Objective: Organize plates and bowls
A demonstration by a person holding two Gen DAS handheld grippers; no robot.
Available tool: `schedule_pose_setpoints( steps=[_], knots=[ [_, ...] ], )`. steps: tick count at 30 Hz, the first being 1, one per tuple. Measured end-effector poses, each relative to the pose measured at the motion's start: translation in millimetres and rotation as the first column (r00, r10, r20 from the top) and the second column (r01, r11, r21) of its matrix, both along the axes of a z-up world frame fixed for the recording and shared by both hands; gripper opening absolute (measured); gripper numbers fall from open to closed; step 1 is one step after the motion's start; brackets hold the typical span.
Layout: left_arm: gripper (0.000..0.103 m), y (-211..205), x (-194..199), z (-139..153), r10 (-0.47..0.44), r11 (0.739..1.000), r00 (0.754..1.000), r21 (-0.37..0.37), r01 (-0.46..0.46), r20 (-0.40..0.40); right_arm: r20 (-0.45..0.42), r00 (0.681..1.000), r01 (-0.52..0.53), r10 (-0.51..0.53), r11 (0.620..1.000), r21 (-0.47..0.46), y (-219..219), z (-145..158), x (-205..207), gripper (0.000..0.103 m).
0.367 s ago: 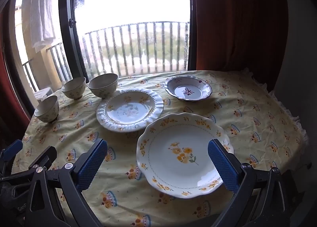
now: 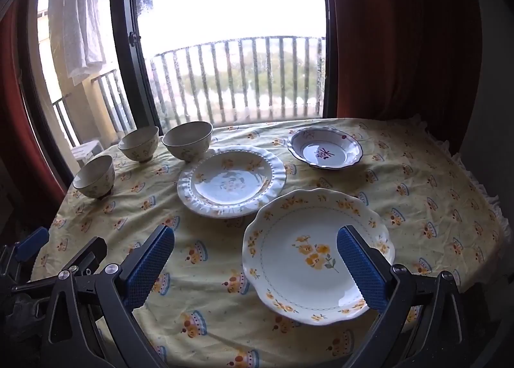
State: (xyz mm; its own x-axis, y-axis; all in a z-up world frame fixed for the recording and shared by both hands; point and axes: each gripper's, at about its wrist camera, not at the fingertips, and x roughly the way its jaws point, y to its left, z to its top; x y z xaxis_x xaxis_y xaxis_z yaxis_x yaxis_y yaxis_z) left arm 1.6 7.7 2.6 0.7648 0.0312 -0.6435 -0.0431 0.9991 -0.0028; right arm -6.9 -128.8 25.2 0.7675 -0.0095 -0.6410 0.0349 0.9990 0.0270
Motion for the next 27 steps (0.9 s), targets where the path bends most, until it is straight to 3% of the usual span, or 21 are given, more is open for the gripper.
schedule_pose_setpoints(
  steps=[8, 27],
  knots=[
    [0.101, 12, 1, 2, 0.012, 1.0, 1.0, -0.015, -0.012, 0.015, -0.006, 1.0, -0.006, 0.006, 1.0, 0.028, -39, 2, 8, 0.102],
    [0.101, 30, 3, 0, 0.013, 1.0, 1.0, -0.018, -0.012, 0.022, -0.011, 0.999, 0.053, -0.053, 0.998, -0.016, -25, -6, 2, 0.102]
  ],
)
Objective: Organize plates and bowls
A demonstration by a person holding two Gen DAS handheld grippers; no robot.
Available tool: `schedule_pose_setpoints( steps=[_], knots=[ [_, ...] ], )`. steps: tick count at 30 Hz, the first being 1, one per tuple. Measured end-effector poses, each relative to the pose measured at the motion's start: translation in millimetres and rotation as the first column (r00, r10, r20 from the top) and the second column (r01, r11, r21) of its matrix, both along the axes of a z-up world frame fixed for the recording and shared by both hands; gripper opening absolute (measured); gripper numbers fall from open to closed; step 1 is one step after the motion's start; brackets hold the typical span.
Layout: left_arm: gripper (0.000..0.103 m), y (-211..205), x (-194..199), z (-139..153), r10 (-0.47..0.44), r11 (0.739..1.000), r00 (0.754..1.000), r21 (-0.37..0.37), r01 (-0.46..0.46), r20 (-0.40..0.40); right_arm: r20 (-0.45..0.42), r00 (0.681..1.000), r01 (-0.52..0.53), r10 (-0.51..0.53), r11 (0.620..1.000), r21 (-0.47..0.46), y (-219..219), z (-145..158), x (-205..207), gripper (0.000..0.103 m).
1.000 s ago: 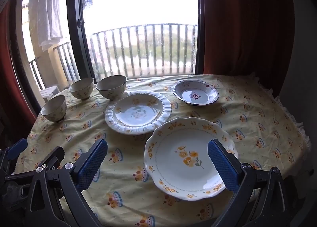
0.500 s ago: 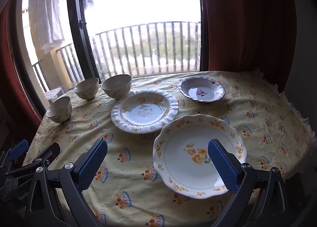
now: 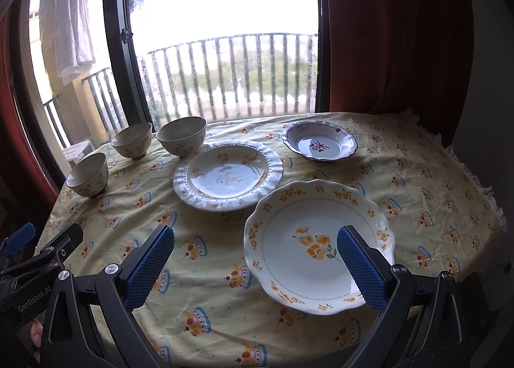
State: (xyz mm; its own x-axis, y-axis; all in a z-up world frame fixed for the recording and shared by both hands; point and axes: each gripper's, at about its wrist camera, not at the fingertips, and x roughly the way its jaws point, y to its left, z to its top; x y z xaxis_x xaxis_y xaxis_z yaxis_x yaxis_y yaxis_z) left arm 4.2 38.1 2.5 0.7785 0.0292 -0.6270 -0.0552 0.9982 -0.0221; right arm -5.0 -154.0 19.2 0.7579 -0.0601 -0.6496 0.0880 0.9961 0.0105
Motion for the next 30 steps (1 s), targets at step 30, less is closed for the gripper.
schedule_pose_setpoints(
  steps=[30],
  knots=[
    [0.102, -4, 4, 1, -0.083, 0.997, 0.996, 0.011, 0.082, 0.019, -0.016, 1.0, 0.003, -0.003, 0.999, -0.04, 19, -3, 1, 0.102]
  ],
)
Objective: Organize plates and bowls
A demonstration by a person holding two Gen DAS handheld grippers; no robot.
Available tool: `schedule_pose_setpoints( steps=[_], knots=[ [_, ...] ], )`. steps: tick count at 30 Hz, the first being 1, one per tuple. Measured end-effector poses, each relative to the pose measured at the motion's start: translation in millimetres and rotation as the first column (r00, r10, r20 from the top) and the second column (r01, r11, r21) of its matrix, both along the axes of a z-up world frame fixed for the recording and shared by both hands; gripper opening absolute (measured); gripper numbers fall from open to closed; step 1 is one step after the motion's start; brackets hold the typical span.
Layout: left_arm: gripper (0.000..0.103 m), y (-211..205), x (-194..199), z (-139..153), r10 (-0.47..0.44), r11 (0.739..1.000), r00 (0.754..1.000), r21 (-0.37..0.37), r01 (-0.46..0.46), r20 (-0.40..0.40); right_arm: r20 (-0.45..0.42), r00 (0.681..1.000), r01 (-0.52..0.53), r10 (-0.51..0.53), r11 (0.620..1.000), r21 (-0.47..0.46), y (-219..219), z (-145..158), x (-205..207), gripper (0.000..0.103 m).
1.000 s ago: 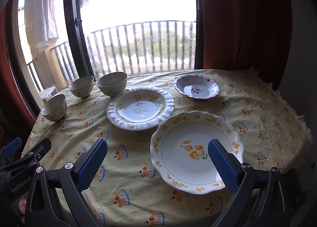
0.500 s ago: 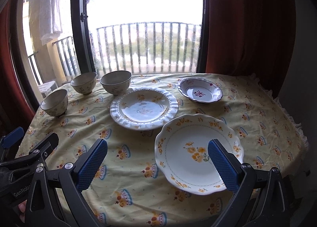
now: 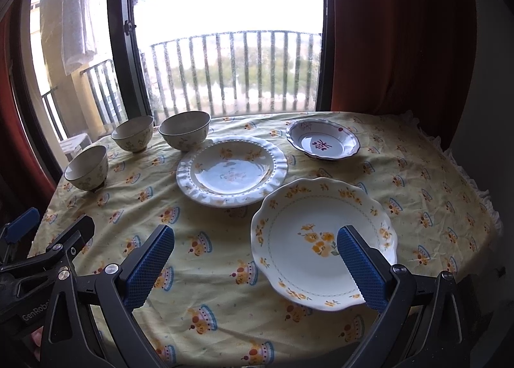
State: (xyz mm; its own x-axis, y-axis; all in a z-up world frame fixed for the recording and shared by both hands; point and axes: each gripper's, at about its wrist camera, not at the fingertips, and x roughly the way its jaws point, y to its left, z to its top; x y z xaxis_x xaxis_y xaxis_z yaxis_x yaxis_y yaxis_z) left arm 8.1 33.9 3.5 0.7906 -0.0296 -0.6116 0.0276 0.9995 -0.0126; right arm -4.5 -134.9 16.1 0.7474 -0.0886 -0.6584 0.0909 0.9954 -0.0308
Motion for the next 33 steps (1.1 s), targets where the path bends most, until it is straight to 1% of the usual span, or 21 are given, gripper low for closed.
schedule_pose_setpoints(
  steps=[5, 8, 10, 12, 14, 17, 19, 23, 27, 29, 33],
  knots=[
    [0.102, -1, 2, 1, -0.014, 1.0, 1.0, 0.011, 0.014, 0.002, -0.005, 1.0, 0.005, -0.005, 1.0, 0.002, 2, -1, 0, 0.102],
    [0.102, -2, 6, 3, -0.023, 0.999, 1.0, 0.042, 0.023, 0.002, -0.024, 0.999, 0.02, -0.021, 1.0, -0.015, 3, 0, 4, 0.102],
    [0.102, -4, 10, 7, -0.037, 0.997, 0.999, 0.07, 0.038, -0.011, -0.04, 0.999, 0.023, -0.023, 1.0, -0.001, 2, 3, 8, 0.102],
    [0.102, -4, 15, 12, -0.051, 0.995, 0.998, 0.083, 0.053, -0.03, -0.045, 0.998, 0.036, -0.036, 0.999, 0.0, 2, 7, 11, 0.102],
    [0.102, -2, 19, 17, -0.05, 0.996, 0.998, 0.067, 0.053, -0.049, -0.048, 0.998, 0.046, -0.045, 0.999, 0.002, 3, 12, 13, 0.102],
    [0.102, 3, 24, 23, -0.054, 0.998, 0.995, 0.006, 0.055, -0.078, -0.052, 0.997, 0.051, -0.051, 0.999, 0.0, 5, 20, 17, 0.102],
    [0.102, 5, 28, 26, -0.059, 0.998, 0.993, -0.016, 0.058, -0.098, -0.053, 0.997, 0.053, -0.053, 0.999, -0.01, 7, 24, 20, 0.102],
    [0.102, 4, 33, 33, -0.071, 0.997, 0.99, -0.017, 0.069, -0.119, -0.061, 0.996, 0.058, -0.059, 0.998, -0.019, 8, 33, 27, 0.102],
    [0.101, 5, 40, 41, -0.056, 0.998, 0.991, -0.009, 0.055, -0.119, -0.064, 0.996, 0.054, -0.055, 0.998, -0.012, 9, 40, 34, 0.102],
    [0.101, 3, 45, 43, -0.064, 0.998, 0.989, -0.004, 0.064, -0.132, -0.058, 0.996, 0.063, -0.064, 0.998, -0.022, 9, 43, 36, 0.102],
    [0.099, -5, 52, 42, -0.086, 0.996, 0.984, 0.007, 0.088, -0.153, -0.084, 0.994, 0.073, -0.074, 0.997, -0.007, 3, 46, 42, 0.102]
  ],
)
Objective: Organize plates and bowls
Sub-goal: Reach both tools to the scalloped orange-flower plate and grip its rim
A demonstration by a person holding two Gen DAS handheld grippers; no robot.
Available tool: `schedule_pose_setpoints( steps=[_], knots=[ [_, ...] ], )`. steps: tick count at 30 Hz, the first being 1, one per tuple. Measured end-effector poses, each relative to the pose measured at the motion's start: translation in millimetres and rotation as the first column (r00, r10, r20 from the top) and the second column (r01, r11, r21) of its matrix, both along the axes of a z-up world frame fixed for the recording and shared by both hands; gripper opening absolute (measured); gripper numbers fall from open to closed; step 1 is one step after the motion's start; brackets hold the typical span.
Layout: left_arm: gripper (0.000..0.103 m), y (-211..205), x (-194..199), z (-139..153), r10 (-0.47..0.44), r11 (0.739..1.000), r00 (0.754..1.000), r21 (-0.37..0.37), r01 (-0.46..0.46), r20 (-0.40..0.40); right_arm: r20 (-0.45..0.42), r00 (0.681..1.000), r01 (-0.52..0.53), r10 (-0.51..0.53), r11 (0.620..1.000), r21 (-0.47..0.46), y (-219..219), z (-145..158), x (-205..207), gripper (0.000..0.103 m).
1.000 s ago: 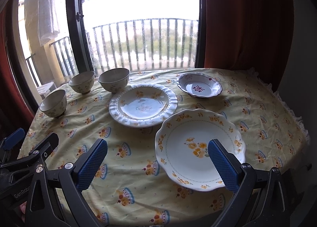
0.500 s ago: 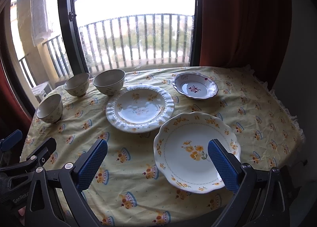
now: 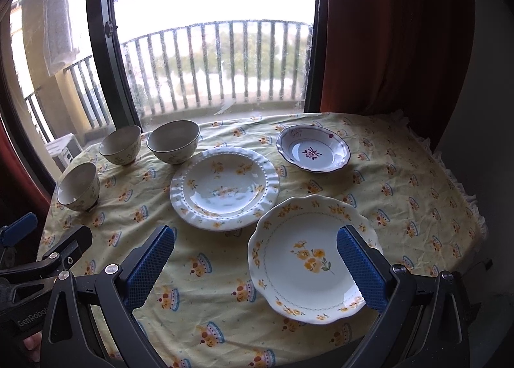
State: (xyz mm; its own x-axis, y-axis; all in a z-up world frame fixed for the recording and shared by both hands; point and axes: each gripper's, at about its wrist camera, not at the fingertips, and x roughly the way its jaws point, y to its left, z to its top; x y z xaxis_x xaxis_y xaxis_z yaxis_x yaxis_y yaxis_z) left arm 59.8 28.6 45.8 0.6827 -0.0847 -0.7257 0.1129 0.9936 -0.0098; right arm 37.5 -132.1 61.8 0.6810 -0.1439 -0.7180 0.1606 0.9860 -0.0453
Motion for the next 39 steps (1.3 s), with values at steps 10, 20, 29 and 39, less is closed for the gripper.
schedule_pose_setpoints(
  steps=[10, 20, 29, 39],
  knots=[
    [0.097, -50, 20, -13, 0.017, 1.0, 0.998, 0.012, -0.016, -0.066, -0.034, 0.999, -0.002, 0.003, 1.0, 0.026, -50, -7, 22, 0.099],
    [0.092, -138, 40, -40, 0.066, 0.998, 0.985, 0.011, -0.065, -0.158, -0.123, 0.99, -0.058, 0.063, 0.998, 0.038, -136, -34, 54, 0.097],
    [0.085, -189, 57, -82, 0.127, 0.991, 0.953, 0.001, -0.132, -0.274, -0.231, 0.964, -0.122, 0.129, 0.991, 0.045, -192, -71, 85, 0.094],
    [0.077, -212, 69, -134, 0.148, 0.988, 0.904, 0.016, -0.154, -0.402, -0.357, 0.915, -0.17, 0.186, 0.982, 0.077, -208, -126, 107, 0.082]
  ],
)
